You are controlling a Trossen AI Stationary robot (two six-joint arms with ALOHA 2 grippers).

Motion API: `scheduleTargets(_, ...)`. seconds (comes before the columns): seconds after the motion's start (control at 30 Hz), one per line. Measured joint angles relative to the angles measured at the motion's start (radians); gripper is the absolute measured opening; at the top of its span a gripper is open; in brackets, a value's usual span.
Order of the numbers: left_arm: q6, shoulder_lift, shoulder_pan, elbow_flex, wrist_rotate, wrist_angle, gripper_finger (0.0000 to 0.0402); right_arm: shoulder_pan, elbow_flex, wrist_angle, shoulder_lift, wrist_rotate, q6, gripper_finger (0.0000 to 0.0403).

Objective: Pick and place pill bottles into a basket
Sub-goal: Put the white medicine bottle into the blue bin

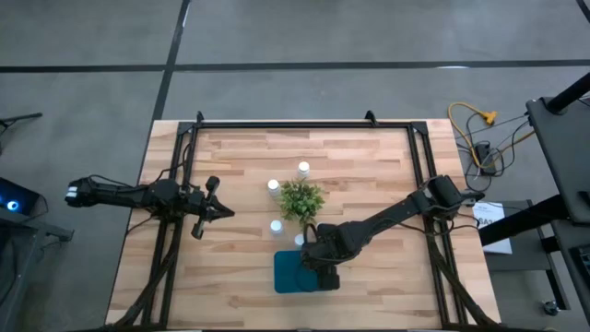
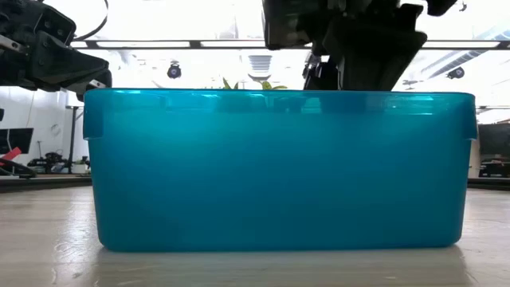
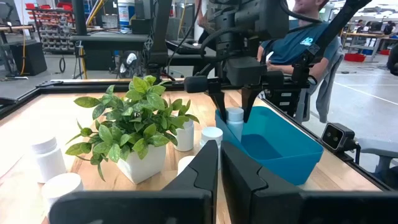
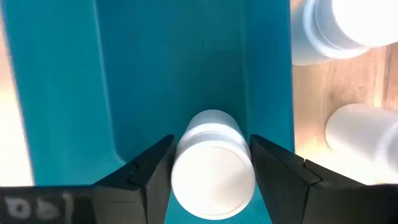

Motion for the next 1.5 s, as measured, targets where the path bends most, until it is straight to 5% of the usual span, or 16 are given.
scheduleTargets(1.17, 0.000, 0.000, 0.000, 0.000, 0.005, 0.000, 0.0001, -0.004, -0.015, 0.010, 0.000, 0.008, -0.004, 0.0193)
scheduleTargets(1.5, 0.000, 0.000, 0.000, 0.000, 0.004, 0.000, 0.0001, -0.005, -0.017, 0.008, 0.001, 0.032, 0.000, 0.0252)
